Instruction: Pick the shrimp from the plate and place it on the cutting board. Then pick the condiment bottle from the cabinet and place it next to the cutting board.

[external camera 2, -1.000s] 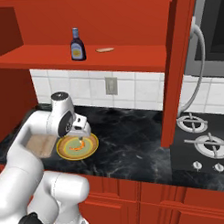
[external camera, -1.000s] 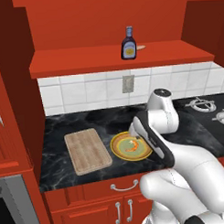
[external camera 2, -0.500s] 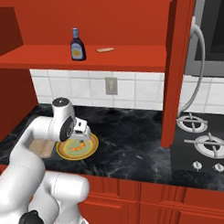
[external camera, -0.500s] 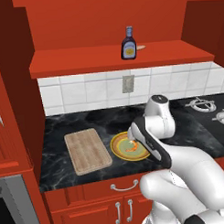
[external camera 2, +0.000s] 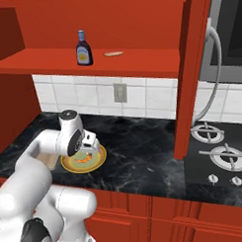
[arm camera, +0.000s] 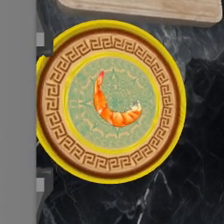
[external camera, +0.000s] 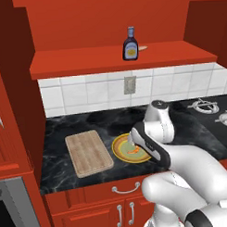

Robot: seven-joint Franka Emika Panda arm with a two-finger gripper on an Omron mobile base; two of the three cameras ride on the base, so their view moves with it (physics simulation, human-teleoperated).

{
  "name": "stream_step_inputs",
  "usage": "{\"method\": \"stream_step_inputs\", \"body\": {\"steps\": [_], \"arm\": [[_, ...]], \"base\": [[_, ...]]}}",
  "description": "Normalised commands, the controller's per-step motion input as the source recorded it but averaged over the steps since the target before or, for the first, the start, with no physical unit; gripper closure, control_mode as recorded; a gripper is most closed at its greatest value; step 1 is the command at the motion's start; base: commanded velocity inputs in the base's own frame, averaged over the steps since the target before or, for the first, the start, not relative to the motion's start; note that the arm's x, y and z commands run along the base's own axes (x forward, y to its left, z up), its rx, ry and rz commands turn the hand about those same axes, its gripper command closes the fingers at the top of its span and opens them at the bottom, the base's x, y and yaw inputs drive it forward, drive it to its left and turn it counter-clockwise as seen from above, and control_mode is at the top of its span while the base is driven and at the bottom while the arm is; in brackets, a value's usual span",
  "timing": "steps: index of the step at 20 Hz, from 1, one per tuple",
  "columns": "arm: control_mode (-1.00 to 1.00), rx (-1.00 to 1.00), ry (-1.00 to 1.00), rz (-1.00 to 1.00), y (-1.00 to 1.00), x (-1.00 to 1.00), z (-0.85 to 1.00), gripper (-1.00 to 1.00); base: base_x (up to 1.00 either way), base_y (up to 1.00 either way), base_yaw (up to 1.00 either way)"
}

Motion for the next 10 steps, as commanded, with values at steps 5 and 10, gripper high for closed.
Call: {"method": "stream_step_inputs", "body": {"steps": [5, 10], "arm": [[-1.00, 0.00, 0.00, 0.00, 0.00, 0.14, -0.19, -1.00], [-1.00, 0.00, 0.00, -0.01, 0.04, 0.16, -0.13, -1.00]], "base": [[0.00, 0.00, 0.00], [0.00, 0.00, 0.00]]}}
